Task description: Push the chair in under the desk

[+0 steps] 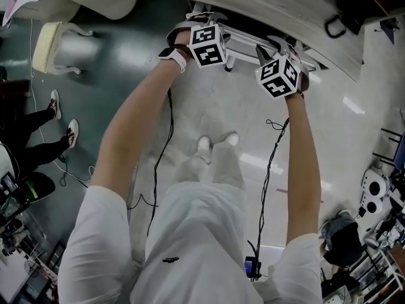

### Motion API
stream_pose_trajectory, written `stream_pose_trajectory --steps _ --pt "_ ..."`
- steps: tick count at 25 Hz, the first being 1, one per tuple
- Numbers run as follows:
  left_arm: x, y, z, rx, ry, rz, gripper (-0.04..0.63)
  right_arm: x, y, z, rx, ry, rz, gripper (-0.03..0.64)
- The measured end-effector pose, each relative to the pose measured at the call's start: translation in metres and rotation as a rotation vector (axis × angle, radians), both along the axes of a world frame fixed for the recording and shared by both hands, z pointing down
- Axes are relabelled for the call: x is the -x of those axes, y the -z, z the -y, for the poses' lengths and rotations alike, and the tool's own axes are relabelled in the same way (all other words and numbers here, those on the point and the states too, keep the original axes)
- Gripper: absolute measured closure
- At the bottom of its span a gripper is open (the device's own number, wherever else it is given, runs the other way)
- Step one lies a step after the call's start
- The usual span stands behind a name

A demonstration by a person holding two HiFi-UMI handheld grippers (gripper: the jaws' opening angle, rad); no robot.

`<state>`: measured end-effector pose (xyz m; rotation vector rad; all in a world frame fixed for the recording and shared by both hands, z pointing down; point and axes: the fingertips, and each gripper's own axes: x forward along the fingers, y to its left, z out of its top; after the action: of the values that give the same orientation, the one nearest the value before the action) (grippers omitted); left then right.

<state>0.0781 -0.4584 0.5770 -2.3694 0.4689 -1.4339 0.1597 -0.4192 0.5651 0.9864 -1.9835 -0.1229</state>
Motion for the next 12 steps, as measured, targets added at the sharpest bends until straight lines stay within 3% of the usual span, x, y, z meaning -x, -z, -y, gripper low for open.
stream_pose_trajectory --steps 6,12 --pt "-0.006 0.004 0.021 -0.02 -0.006 0.016 0.403 -0.005 0.006 0.02 0.007 0.019 -0.001 0.466" --pt "-0.006 0.001 0.018 -0.019 0.016 0.009 0.402 -0.005 0.004 0.017 -0.06 0.012 -0.026 0.462"
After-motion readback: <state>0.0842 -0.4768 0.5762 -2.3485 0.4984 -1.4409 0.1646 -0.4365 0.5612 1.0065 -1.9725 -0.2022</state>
